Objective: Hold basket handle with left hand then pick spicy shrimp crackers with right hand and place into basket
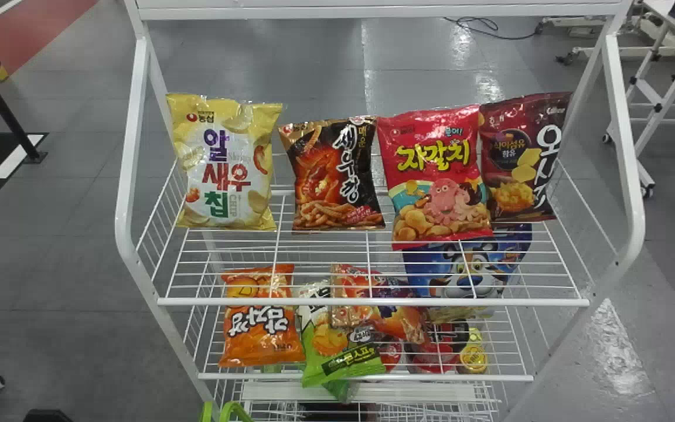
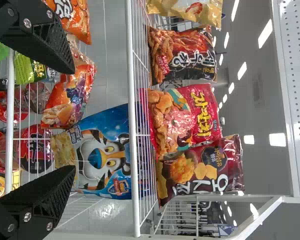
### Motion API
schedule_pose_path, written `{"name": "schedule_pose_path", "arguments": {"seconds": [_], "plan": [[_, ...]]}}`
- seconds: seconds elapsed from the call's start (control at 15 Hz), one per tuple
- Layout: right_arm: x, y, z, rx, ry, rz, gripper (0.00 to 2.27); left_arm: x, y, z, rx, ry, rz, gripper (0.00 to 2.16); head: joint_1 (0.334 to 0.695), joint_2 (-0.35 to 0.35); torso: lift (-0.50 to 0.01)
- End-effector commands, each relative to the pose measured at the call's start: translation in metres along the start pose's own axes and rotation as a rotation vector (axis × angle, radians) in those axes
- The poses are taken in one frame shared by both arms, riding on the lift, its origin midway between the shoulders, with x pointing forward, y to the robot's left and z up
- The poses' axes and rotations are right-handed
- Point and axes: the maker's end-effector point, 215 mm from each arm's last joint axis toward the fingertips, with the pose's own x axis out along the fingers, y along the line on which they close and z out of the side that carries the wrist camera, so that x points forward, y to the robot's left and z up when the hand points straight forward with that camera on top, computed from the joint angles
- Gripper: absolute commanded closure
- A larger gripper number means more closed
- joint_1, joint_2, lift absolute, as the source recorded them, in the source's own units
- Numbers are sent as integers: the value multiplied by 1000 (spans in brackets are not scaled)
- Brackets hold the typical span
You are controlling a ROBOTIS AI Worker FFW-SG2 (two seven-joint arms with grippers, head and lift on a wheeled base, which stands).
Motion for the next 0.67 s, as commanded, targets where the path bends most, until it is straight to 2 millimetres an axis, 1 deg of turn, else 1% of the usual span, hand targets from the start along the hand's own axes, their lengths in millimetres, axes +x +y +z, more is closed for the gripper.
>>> {"name": "schedule_pose_path", "arguments": {"seconds": [0.0, 0.33, 0.47, 0.6], "plan": [[0, 1, 2, 1, -5, 1, 137, -1, -1, 1, 1, -3, -2, 2067, 695, 25, -7], [0, 3, 4, 4, -13, 5, 137, 0, -1, 0, 1, 2, 0, 2064, 695, 29, -7], [2, 10, 12, 11, -27, 15, 120, 0, 0, 0, 1, 2, 1, 2067, 695, 31, -7], [9, 22, 21, 15, -37, 34, 130, 0, 0, 0, 1, 2, 1, 2064, 695, 46, -7]]}}
